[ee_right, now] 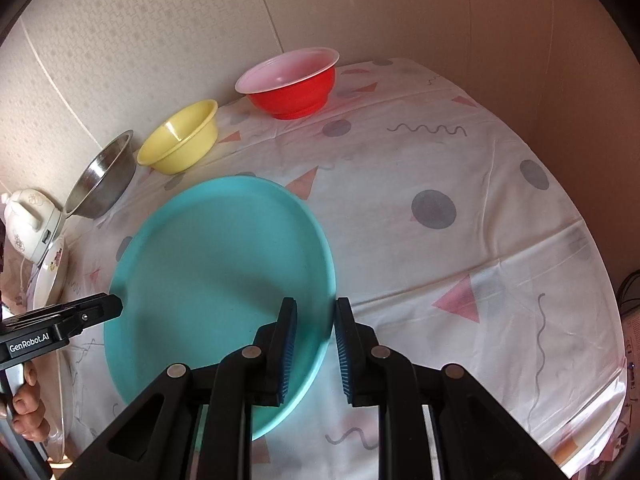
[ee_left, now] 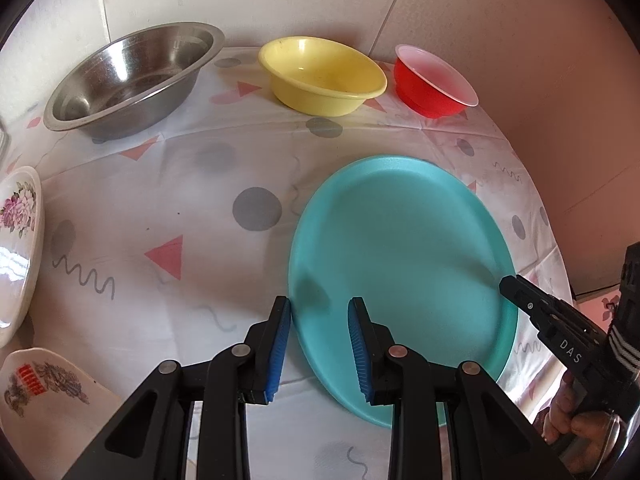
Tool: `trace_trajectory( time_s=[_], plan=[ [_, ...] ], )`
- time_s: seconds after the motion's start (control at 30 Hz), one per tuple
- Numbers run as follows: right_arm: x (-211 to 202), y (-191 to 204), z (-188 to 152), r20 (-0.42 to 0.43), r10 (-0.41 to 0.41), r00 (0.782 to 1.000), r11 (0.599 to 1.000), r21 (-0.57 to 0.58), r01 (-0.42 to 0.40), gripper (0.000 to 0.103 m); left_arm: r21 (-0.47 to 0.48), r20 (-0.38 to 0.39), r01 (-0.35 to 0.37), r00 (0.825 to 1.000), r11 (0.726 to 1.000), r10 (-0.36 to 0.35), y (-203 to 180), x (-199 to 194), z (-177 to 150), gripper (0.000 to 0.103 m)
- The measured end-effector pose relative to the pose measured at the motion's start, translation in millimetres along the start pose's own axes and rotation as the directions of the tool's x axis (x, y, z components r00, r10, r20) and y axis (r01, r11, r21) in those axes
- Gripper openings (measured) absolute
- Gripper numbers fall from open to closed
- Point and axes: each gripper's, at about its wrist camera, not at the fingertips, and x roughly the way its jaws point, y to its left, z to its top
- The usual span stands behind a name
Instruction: Organize plates and bowls
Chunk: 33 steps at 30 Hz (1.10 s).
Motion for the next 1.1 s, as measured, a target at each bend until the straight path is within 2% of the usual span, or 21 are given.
trace_trajectory(
  time_s=[0.13,0.37,0.63,0.87,0.93,1.1],
  plan=[
    [-6.0,-8.0,-7.8,-0.034,0.044,0.998,0.999,-0.002,-0.044,0.019,0.015,-0.007,0.010,1.000,1.000,-0.010,-3.9,-3.6,-13.2,0.030],
    [-13.7,-4.9,-19.2,-0.060,0.039,0.997,0.998,-0.055,-0.042,0.021,0.022,-0.022,0.007,1.000,1.000,-0.006,-3.3,-4.9,-32.9,0.030],
    [-12.6,4.2,-22.4,-0.066,-0.005,0.998,0.993,-0.114,-0.003,0.022,0.036,0.005,-0.029,1.000,0.999,0.028,-4.0,-8.6,-39.7,0.029],
    [-11.6,4.3,-23.0,-0.062,-0.002,0.998,0.996,-0.086,-0.003,0.022,0.033,0.022,-0.040,0.999,0.999,0.039,-2.5,-11.7,-46.1,0.026],
    [-12.1,3.6,-23.5,-0.063,0.008,0.998,0.997,-0.075,-0.013,0.026,0.024,0.021,-0.049,0.999,0.998,0.049,1.0,-11.3,-48.1,0.026],
    [-12.8,4.9,-24.9,-0.064,-0.001,0.998,0.998,-0.056,-0.002,0.029,0.002,0.026,-0.041,0.999,0.999,0.041,6.2,-14.8,-50.7,0.026]
  ],
)
